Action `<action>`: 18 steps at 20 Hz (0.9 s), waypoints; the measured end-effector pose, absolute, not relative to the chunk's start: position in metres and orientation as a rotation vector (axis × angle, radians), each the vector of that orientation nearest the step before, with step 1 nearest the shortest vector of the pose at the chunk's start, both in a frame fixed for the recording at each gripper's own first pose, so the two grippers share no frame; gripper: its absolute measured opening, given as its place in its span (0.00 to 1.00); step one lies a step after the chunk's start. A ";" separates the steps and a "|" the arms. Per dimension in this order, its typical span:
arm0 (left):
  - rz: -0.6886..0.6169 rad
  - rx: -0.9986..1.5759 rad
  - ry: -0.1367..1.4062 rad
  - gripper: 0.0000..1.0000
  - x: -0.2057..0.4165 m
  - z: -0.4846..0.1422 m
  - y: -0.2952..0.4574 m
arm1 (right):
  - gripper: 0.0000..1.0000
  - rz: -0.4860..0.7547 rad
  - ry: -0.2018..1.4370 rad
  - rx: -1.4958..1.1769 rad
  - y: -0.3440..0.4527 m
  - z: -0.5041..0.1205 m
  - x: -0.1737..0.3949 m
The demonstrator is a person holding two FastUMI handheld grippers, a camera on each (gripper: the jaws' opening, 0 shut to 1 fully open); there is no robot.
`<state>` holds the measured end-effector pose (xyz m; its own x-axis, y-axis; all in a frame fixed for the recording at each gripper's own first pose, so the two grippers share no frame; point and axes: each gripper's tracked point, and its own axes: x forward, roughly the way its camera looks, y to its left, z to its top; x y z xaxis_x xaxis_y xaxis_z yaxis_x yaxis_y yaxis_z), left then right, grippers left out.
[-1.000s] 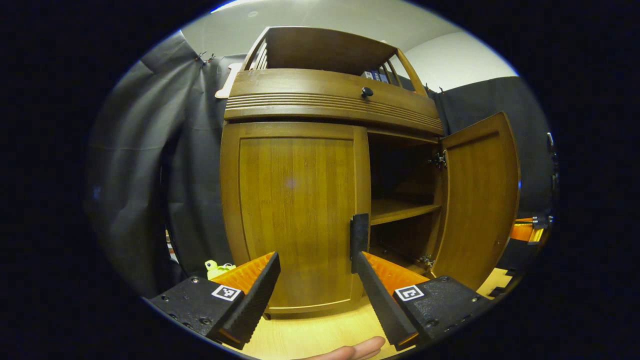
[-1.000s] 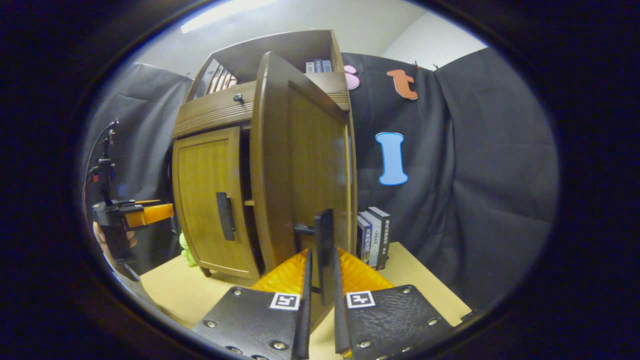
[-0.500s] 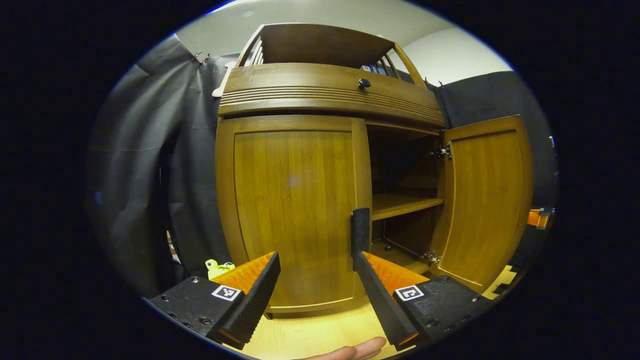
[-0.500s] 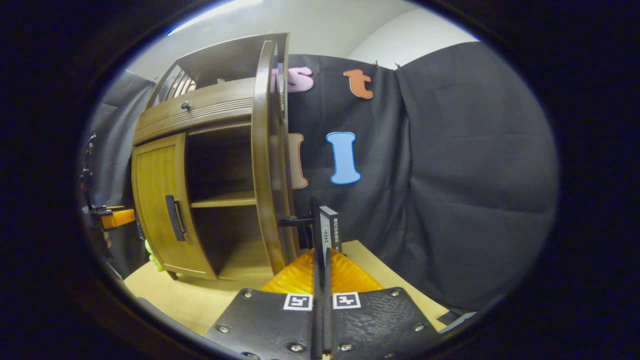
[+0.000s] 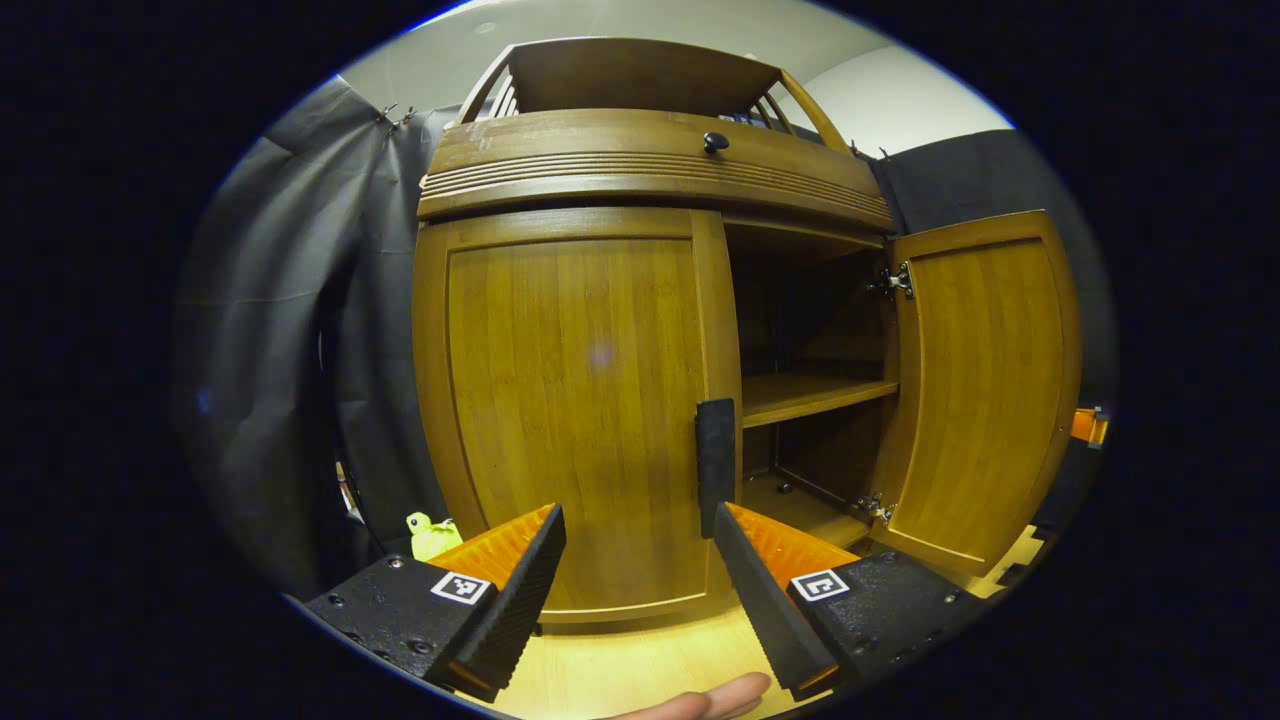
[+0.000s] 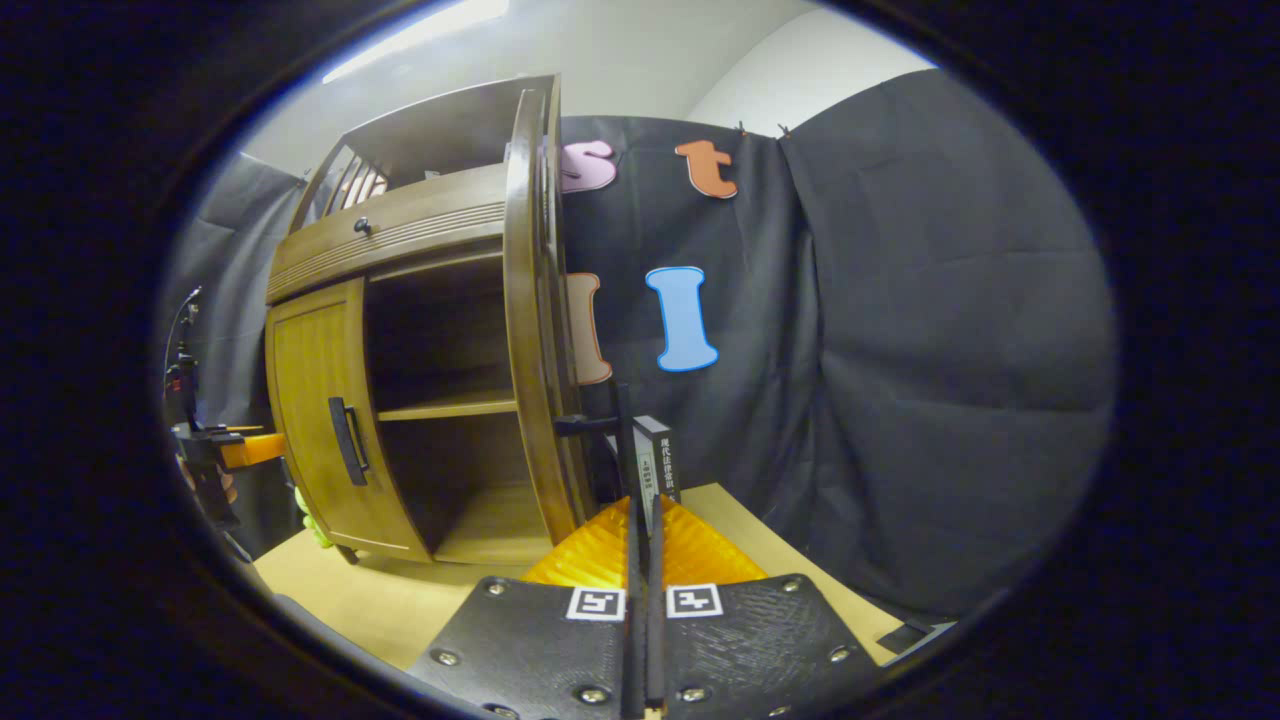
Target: Open the right door of the double-door shoe cabinet with the right hand, and open the left door with the left hand.
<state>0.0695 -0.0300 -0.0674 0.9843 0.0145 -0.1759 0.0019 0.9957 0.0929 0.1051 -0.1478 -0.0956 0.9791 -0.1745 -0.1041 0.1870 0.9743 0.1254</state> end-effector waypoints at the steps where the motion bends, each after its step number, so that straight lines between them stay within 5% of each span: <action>1: 0.008 0.090 0.184 0.94 0.072 -0.071 -0.033 | 0.01 -0.192 0.072 0.137 -0.147 -0.093 0.104; 4: -0.011 0.093 0.176 0.94 0.082 -0.078 -0.050 | 0.06 -0.249 0.042 0.115 -0.150 -0.089 0.091; 8: -0.044 0.092 0.178 0.94 0.108 -0.090 -0.073 | 0.84 -0.312 -0.008 0.051 -0.141 -0.066 0.041; 9: -0.041 0.087 0.183 0.94 0.117 -0.092 -0.077 | 0.93 -0.305 -0.032 0.064 -0.133 -0.057 0.031; 18: 0.049 0.057 0.147 0.94 0.170 -0.082 -0.078 | 0.99 -0.146 -0.136 0.086 -0.030 -0.028 -0.069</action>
